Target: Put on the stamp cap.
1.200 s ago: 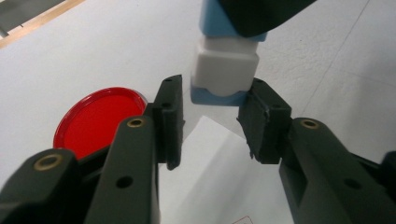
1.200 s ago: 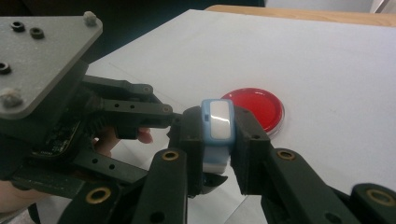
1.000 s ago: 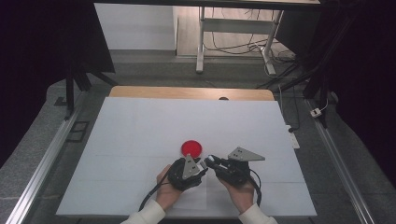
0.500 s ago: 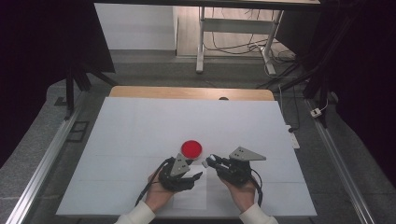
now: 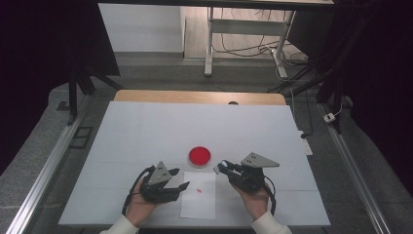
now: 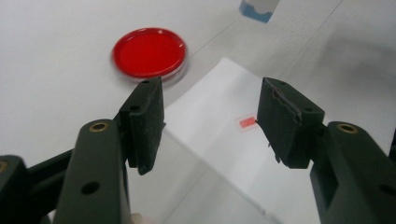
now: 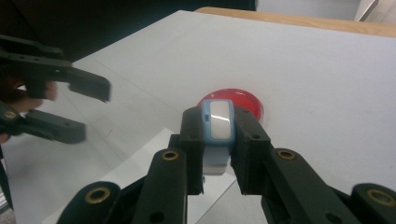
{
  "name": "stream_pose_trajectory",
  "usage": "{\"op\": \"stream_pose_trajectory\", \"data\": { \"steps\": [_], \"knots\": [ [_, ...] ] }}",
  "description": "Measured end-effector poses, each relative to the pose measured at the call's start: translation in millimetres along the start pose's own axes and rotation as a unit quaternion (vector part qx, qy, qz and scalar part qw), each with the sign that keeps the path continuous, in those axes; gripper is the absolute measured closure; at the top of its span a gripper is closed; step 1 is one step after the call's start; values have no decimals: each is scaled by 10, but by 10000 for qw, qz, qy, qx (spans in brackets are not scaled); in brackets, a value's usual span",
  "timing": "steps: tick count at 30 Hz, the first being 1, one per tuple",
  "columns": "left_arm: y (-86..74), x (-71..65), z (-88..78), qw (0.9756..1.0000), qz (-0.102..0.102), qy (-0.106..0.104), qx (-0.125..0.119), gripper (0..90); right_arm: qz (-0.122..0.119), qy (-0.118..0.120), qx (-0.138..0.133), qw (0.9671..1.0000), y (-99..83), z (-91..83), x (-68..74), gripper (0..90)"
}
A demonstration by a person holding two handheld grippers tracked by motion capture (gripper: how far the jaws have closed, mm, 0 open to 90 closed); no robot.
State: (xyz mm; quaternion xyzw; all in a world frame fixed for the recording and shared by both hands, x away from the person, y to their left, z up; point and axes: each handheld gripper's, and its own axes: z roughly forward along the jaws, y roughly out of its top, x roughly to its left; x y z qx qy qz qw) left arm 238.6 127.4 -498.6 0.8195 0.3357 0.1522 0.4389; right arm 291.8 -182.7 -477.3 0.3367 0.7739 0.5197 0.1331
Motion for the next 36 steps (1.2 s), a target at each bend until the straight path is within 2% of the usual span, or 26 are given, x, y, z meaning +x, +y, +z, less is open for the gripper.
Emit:
{"op": "stream_pose_trajectory", "data": {
  "steps": [4, 12, 18, 23, 30, 36],
  "knots": [
    [-125, 101, -177, 9999, -94, 72, -3, 412, -13, -14, -15, 10000, 6, -15, -35, 751],
    [-353, 256, -512, 9990, -233, 370, -18, 402, -60, -35, -50, 10000, 30, -49, -86, 751],
    [-533, 332, -670, 9978, -394, 537, 12, 399, -123, -34, -26, 9999, 31, -38, -115, 751],
    [-632, 410, -703, 9964, -529, 649, 93, 382, -264, -31, 9, 9996, 36, -31, -118, 751],
    [-616, 417, -655, 9969, -541, 569, 110, 351, -315, -70, -1, 9995, 44, -31, -121, 751],
    [-605, 430, -645, 9962, -608, 616, 89, 314, -330, -100, -16, 9994, 50, -38, -134, 751]
  ]
}}
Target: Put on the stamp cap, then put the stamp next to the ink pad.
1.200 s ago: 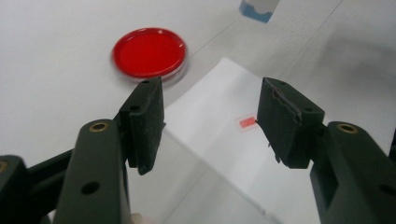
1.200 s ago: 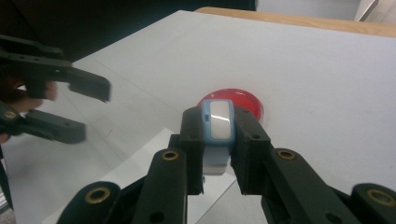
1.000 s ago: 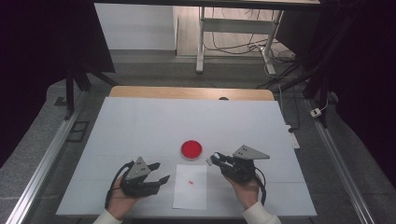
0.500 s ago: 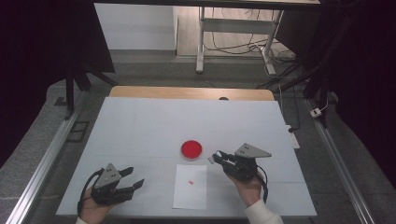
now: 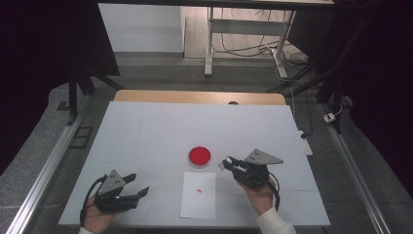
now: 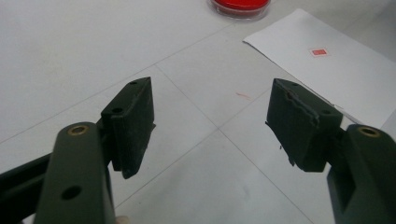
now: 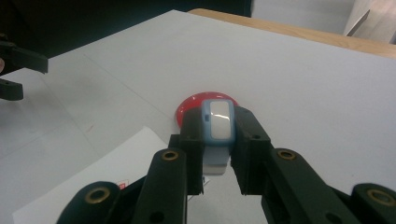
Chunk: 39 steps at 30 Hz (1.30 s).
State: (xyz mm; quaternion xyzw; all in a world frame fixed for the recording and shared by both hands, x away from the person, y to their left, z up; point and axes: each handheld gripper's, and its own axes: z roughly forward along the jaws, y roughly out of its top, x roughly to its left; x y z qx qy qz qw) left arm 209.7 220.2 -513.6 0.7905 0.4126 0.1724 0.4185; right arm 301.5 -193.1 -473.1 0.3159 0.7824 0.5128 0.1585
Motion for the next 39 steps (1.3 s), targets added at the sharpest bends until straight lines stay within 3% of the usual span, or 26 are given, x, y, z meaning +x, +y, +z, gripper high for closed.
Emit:
{"op": "stream_pose_trajectory", "data": {
  "steps": [16, 39],
  "knots": [
    [14, -16, 53, 9999, -10, -45, 93, 270, -105, -93, 129, 9998, 46, 54, -54, 751],
    [7, -62, 123, 9998, -12, -90, 181, 267, -224, -278, 601, 9976, 185, 458, -273, 750]
  ]
}}
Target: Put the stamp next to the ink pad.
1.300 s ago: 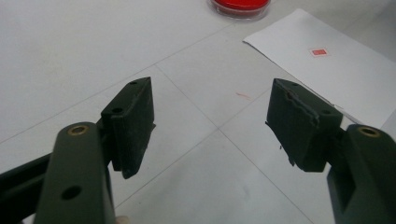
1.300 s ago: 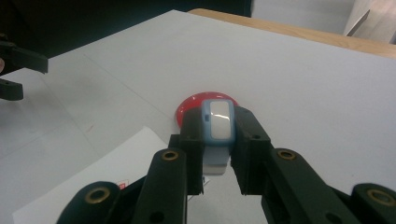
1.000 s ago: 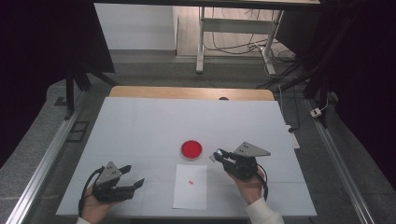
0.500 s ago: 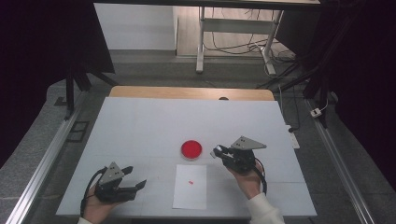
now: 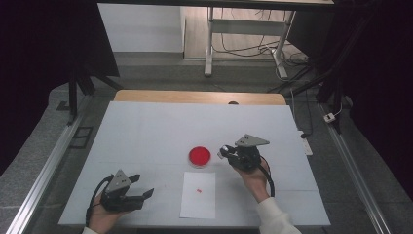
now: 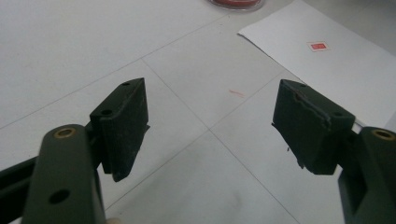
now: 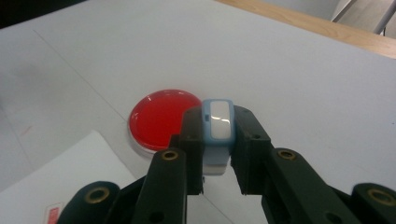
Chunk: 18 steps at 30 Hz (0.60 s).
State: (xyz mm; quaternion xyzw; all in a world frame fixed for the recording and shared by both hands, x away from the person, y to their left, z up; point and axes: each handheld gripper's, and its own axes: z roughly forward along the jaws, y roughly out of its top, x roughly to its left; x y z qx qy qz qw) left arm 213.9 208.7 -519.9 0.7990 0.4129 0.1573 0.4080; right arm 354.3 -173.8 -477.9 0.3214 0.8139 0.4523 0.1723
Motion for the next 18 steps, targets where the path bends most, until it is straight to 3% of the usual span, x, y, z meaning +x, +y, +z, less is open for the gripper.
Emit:
{"op": "stream_pose_trajectory", "data": {
  "steps": [12, 18],
  "knots": [
    [-6, -10, 11, 10000, 14, 41, -2, 269, 19, -67, 440, 9990, -49, 217, -81, 749],
    [-4, -14, 10, 10000, -12, 58, -29, 270, 12, -26, 516, 9987, -71, 289, -69, 749]
  ]
}}
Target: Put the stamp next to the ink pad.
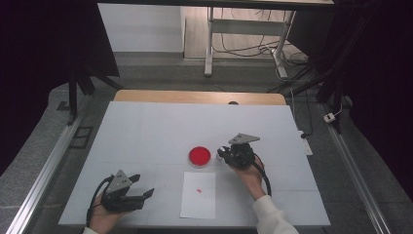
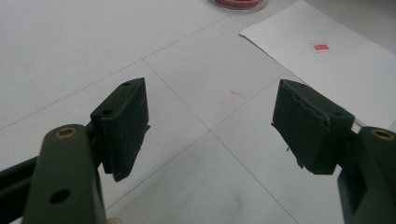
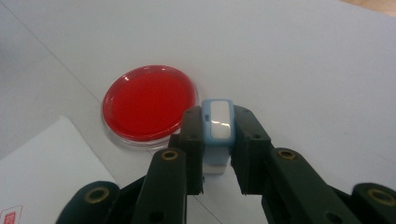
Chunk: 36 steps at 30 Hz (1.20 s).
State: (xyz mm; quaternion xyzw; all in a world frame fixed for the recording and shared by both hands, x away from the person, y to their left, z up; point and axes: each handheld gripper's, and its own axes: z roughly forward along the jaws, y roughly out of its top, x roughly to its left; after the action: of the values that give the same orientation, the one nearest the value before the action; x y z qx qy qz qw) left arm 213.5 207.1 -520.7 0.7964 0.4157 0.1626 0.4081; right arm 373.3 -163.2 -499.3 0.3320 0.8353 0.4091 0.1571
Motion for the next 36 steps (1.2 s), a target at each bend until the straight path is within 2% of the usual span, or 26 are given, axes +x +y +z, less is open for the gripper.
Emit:
{"op": "stream_pose_trajectory", "data": {
  "steps": [13, 16, 18, 21, 26, 33, 36],
  "knots": [
    [-7, 6, 7, 10000, -39, -30, -1, 271, -180, -51, 66, 9998, 9, 104, 63, 736],
    [-6, 4, 8, 10000, -31, -18, 1, 270, -192, -58, 57, 9998, 7, 107, 70, 707],
    [-7, 3, 9, 10000, -29, -25, 2, 270, -200, -86, 63, 9997, 5, 109, 71, 651],
    [-10, 6, 9, 10000, -34, -14, 7, 270, -197, -186, 0, 9996, 6, 81, 68, 563],
    [-5, 16, 18, 10000, -52, 23, -14, 271, 42, -30, -280, 9996, -15, -18, 59, 487],
    [-3, 36, 9, 10000, -56, 52, -64, 272, -161, 51, -398, 9991, -86, -175, 99, 465],
    [-3, 46, 1, 9999, -63, 65, -89, 272, -170, 99, -455, 9988, -121, -227, 100, 463]
  ]
}}
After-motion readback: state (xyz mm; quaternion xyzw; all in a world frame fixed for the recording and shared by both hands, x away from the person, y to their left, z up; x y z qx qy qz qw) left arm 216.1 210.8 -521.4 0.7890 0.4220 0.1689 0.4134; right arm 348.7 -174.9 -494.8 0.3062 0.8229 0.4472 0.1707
